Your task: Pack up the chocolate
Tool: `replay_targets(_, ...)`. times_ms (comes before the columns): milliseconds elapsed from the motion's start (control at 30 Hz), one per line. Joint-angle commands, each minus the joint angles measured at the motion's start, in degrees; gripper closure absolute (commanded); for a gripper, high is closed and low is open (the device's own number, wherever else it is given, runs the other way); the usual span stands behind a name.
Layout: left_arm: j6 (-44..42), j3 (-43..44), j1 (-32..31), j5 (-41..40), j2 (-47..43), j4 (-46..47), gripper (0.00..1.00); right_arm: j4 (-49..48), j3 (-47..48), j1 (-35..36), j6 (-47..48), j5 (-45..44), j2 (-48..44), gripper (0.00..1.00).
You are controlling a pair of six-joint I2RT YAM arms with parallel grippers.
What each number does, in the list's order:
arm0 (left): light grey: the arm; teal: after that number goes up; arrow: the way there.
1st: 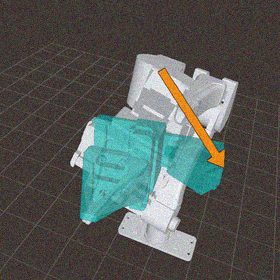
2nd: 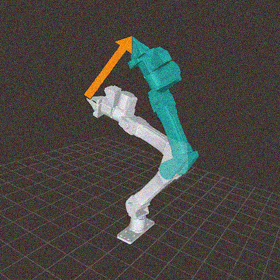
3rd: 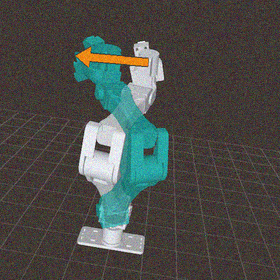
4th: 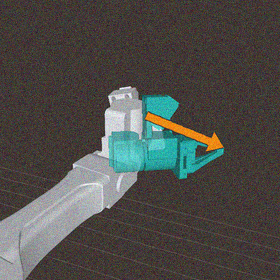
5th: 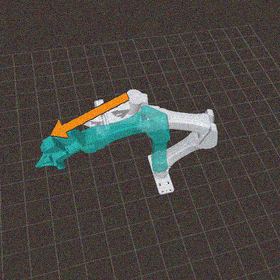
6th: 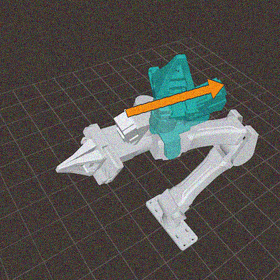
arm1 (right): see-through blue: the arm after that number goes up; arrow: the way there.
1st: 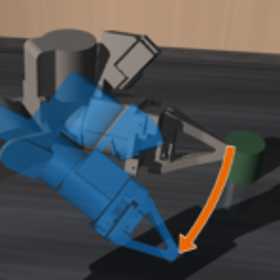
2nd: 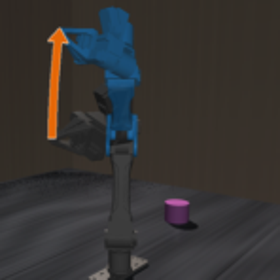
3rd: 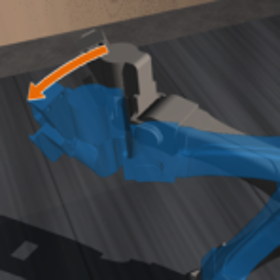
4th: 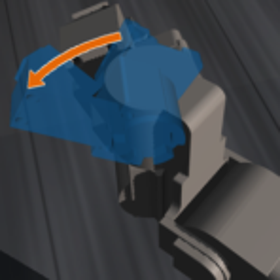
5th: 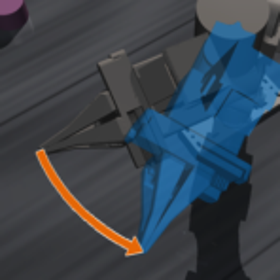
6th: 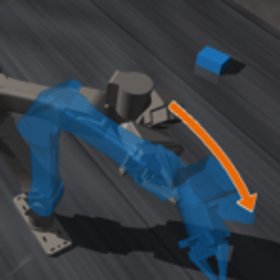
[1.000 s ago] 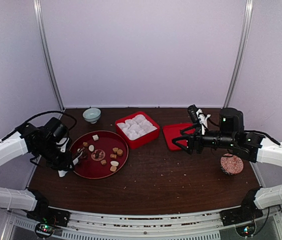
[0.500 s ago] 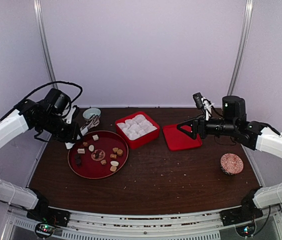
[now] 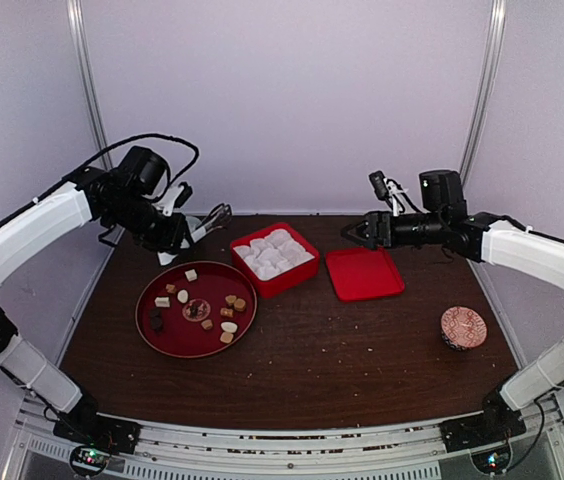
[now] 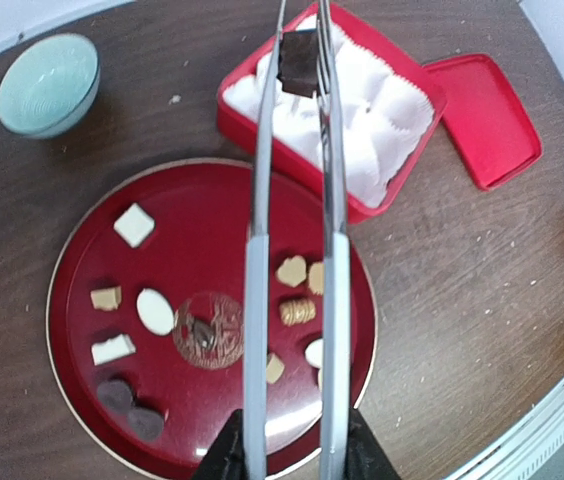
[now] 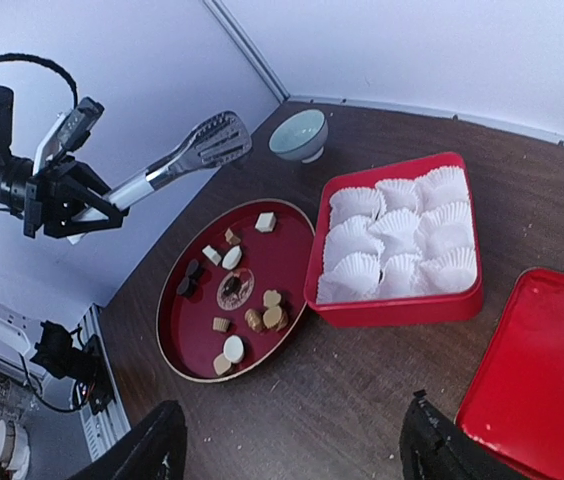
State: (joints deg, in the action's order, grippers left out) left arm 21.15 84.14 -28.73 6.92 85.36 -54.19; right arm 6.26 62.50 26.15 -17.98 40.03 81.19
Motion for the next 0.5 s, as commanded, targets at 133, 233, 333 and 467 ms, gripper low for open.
replay_targets(133,-4.7,6.8,1.2,4.5,5.7,3.9,0.91,0.7,9.8,-2.2,-2.9,0.8,5.2,0.26)
replay_targets(233,-5.9,8.1,1.6,6.0,7.1,3.5,0.91,-1.9,7.5,-2.2,-4.8,0.6,4.5,0.27)
replay_targets(333,-7.8,7.8,1.6,7.2,7.8,3.5,0.91,-3.8,3.9,-2.2,-5.1,-0.9,2.7,0.27)
replay_targets(467,-8.9,5.4,1.6,9.2,8.2,5.2,0.91,-1.8,0.4,-2.2,-3.0,-4.0,-0.4,0.27)
